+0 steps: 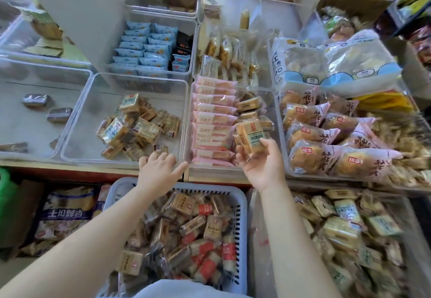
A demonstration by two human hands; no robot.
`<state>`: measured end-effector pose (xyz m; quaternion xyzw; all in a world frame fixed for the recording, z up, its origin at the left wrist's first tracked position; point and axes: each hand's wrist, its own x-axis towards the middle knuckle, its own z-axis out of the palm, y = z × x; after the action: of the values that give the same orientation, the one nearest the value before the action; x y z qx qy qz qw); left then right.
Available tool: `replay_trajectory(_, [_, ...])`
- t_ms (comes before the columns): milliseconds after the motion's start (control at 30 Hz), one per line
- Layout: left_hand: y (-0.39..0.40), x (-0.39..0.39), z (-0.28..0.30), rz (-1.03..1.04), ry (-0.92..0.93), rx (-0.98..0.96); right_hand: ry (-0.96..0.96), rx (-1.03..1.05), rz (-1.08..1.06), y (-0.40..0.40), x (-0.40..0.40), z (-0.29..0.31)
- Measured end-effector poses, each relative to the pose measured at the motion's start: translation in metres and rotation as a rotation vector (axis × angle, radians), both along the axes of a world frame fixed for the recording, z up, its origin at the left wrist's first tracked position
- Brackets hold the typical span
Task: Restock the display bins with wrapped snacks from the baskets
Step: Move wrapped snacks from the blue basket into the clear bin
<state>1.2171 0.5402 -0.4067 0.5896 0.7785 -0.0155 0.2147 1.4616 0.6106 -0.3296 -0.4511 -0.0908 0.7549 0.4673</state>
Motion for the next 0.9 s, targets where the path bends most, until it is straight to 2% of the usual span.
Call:
replay_trajectory(133, [-0.001,0.001,-0.003,-0.008,0.012,0.007,0.024,0.02,0.13,0.008,-0.036,-0.001])
replay_trajectory(367, [-0.004,-0.003,-0.004,-0.055,-0.007,0.047,-0.175,0.015,0.515,0.043,-0.164,-0.018])
replay_trajectory(467, [-0.005,-0.006,-0.008,-0.056,0.003,0.068,-0.201,0.016,0.586,0.056,-0.2,-0.026])
replay_trajectory(567, [-0.006,-0.007,-0.012,-0.056,-0.001,0.072,-0.291,0.094,0.608,0.06,-0.201,-0.027])
replay_trajectory(633, [-0.006,-0.007,-0.012,-0.047,-0.009,0.075,-0.433,0.229,0.551,0.057,-0.182,-0.021])
replay_trajectory(733, [-0.006,-0.007,-0.011,-0.046,-0.022,0.086,-0.928,0.421,0.359,0.047,-0.134,-0.017])
replay_trajectory(767, [-0.006,-0.007,-0.011,-0.05,-0.024,0.091,-1.107,0.447,0.257,0.045,-0.116,-0.021])
replay_trajectory(833, [-0.007,-0.007,-0.011,-0.049,-0.024,0.1,-1.342,0.421,0.054,0.045,-0.082,-0.037])
replay_trajectory(900, [-0.008,-0.007,-0.011,-0.052,-0.014,0.104,-1.515,0.352,0.018,0.049,-0.055,-0.057])
